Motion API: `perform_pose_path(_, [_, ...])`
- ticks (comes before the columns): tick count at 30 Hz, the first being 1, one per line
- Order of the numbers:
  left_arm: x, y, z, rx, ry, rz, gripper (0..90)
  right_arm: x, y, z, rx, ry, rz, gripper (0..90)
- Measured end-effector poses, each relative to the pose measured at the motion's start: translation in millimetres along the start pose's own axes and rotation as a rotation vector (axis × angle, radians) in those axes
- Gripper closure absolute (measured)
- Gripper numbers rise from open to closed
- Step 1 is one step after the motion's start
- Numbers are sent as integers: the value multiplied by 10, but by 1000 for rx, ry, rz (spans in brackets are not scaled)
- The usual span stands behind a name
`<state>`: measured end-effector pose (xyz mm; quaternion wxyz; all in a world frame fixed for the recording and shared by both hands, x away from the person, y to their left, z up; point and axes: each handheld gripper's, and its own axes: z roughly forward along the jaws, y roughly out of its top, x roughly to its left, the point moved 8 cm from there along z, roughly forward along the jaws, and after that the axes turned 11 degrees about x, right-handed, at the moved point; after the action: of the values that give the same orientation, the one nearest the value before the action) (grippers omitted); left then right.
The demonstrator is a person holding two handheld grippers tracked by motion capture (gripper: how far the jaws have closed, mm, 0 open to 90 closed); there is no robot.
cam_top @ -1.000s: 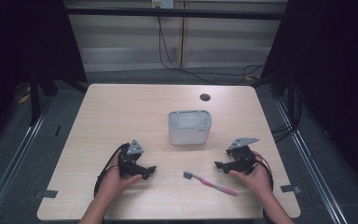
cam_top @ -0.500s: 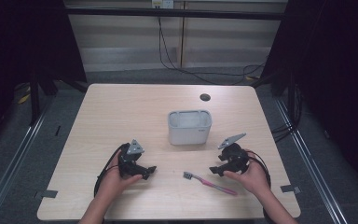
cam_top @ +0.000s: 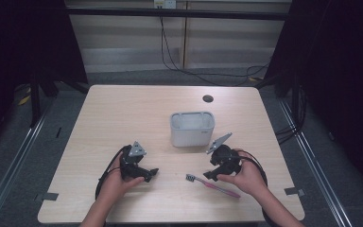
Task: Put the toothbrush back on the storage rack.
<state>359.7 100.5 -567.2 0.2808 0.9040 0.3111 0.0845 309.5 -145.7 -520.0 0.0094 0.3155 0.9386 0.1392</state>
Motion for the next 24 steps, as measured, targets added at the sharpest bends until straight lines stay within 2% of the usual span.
perform_pose_path(8, [-2,0,1,0,-3,-1,39,73,52,34,37,33,-22,445])
perform_pose_path(24, [1,0,0,0,1,1,39,197,136,99,96,54,-68,513])
